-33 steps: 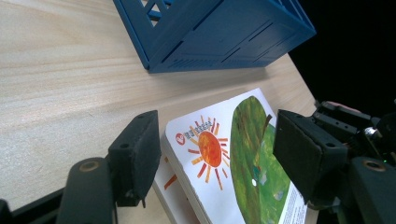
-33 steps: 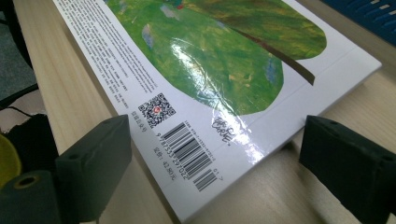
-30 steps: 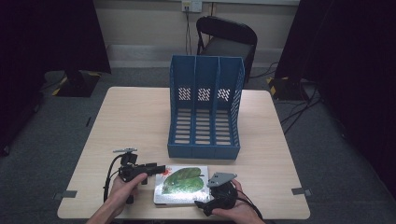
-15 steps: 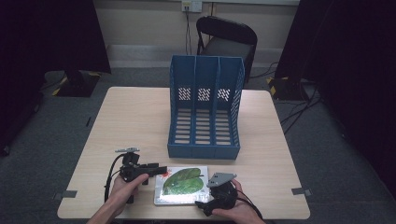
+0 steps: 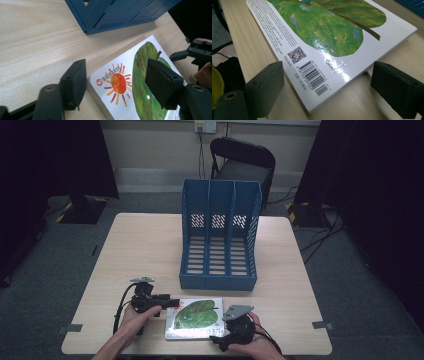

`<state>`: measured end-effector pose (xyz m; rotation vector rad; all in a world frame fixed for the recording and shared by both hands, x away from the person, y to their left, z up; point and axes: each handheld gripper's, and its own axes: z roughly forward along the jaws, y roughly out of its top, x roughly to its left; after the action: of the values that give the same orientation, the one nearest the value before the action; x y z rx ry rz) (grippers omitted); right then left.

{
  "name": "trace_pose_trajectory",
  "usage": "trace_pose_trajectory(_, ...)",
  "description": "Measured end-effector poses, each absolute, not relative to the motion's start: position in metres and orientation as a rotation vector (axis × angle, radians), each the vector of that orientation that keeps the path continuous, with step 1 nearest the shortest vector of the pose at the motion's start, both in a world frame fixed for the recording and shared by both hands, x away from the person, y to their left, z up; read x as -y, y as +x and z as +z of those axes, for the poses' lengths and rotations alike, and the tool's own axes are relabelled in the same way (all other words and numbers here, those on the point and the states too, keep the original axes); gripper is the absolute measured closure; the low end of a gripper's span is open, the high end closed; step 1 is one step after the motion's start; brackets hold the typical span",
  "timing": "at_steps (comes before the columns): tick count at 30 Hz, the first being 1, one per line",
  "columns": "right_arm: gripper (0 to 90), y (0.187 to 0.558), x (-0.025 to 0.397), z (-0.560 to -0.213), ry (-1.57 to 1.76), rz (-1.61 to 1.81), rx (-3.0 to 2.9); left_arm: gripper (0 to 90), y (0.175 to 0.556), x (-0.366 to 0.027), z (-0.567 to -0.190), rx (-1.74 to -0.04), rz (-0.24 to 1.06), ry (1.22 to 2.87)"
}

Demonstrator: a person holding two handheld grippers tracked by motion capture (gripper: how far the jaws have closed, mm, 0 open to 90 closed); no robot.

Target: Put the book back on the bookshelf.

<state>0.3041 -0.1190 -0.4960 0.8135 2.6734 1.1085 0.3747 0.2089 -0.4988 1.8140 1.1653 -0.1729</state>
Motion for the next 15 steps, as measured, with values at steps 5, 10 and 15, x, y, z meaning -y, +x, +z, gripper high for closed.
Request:
trace_pose_trajectory(5,11.8,0.3033,0.1197,-0.4958,0.813,1.095,-2.688,34.8,0.3745,-0.2113,-0.4977,-1.171,-0.190,1.791)
trace_pose_trajectory(10,10.8,0.3022,0.1185,-0.4967,0.811,1.073,-2.687,36.5,0.3733,-0.2130,-0.4950,-1.166,-0.187,1.791)
trace_pose_trajectory(15,9.8,0.3029,0.1176,-0.4973,0.807,1.071,-2.683,36.9,0.3723,-0.2144,-0.4924,-1.159,-0.192,1.764)
